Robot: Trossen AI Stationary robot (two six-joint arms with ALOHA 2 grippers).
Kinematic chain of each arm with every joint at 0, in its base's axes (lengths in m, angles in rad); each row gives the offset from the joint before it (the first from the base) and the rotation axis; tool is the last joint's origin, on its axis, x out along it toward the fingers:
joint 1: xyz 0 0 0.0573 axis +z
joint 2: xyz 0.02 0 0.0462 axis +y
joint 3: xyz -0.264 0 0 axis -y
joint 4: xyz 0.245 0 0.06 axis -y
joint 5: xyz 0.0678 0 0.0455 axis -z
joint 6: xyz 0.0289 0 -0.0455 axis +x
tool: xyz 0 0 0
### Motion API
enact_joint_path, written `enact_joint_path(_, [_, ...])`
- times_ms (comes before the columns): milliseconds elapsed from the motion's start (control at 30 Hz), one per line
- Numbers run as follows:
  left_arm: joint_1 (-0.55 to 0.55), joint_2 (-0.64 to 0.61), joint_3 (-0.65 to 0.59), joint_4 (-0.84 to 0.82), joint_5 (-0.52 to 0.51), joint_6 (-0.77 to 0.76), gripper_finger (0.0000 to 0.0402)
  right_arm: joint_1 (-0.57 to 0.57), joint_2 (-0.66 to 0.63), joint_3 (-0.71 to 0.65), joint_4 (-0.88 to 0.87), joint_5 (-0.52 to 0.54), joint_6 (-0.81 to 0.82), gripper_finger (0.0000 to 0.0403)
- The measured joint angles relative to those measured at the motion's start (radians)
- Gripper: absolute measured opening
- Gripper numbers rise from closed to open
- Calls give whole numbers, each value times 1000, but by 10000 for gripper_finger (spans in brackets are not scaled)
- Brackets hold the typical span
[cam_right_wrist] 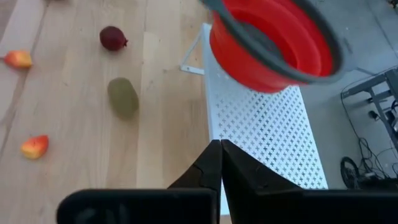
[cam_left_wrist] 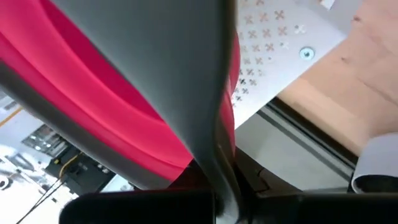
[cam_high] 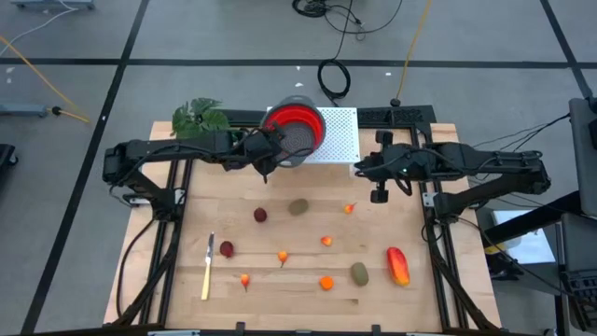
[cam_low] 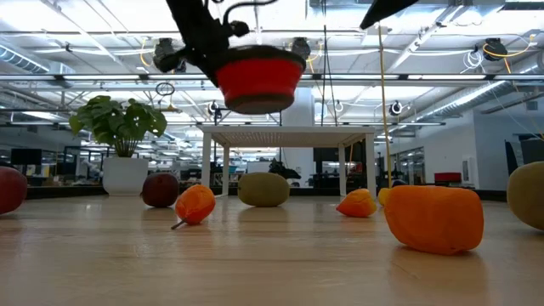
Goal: Pick & Place Fruit
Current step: Put the red strainer bowl on the shelf on the shelf
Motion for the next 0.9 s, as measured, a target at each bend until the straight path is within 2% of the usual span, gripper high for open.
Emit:
enact_joint_path(200, [46, 20, 0, 0, -69, 22, 4, 0, -64, -75, 31, 0, 42, 1])
enact_joint_path(500, [76, 19, 0, -24, 67, -39, 6, 0, -121, -134, 38, 0, 60, 1])
enact_joint_path(900, [103, 19, -15, -31, 7, -44, 6, 0, -121, -137, 39, 2, 43, 1])
